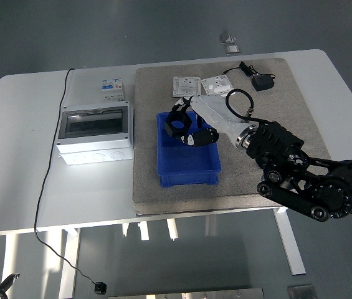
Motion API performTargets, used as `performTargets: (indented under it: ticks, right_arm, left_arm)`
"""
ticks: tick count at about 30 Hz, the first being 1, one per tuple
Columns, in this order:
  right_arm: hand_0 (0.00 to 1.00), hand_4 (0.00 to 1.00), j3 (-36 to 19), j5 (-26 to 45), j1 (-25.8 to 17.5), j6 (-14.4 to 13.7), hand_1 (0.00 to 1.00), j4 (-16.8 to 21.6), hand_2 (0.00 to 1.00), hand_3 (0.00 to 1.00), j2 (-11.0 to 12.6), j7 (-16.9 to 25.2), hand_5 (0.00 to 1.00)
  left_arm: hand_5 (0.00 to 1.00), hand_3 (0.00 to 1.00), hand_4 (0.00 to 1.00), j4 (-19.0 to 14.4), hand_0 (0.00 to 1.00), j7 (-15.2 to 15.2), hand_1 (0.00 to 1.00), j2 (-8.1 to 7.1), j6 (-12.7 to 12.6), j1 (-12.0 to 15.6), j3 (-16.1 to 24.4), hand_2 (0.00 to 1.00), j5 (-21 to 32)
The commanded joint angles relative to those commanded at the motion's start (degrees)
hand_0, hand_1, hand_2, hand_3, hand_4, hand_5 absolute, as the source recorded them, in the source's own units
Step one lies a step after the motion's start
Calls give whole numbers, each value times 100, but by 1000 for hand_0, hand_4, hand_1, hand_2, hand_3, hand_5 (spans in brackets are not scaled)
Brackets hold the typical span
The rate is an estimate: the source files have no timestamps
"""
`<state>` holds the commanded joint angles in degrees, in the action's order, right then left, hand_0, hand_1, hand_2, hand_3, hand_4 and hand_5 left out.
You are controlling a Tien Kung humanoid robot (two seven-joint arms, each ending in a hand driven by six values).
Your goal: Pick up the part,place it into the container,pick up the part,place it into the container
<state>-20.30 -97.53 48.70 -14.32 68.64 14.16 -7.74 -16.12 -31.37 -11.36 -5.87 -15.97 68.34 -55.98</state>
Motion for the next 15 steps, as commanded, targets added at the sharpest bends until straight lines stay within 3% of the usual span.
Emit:
performTargets:
  ticks: [1,6,7,12,13,15]
  right_arm:
    - [402,435,-4,-50,5,104,428,4,601,638,0,-47,101]
    - [402,435,2,-287,36,557,428,15,601,638,-3,-337,101]
    - [480,583,7,-325,44,635,586,25,694,647,-1,-397,260]
    - [480,583,6,-382,49,905,586,68,694,647,24,-597,260]
    - [616,590,1,-382,47,928,754,71,758,679,29,-619,331]
    - [616,590,-15,-367,37,955,754,72,758,679,43,-663,331]
  left_arm:
    - [892,821,877,0,696,-3,706,-1,1,0,2,740,-3]
    - [892,821,877,-4,696,-20,706,0,1,6,4,740,-3]
    - [890,820,877,-5,695,-27,706,1,5,7,9,740,-15]
    - [890,820,877,0,695,-39,706,0,30,9,-4,740,-31]
    - [891,821,876,1,695,-38,706,-1,35,8,-9,741,-30]
    - [891,821,876,5,695,-34,706,-5,45,5,-27,741,-19]
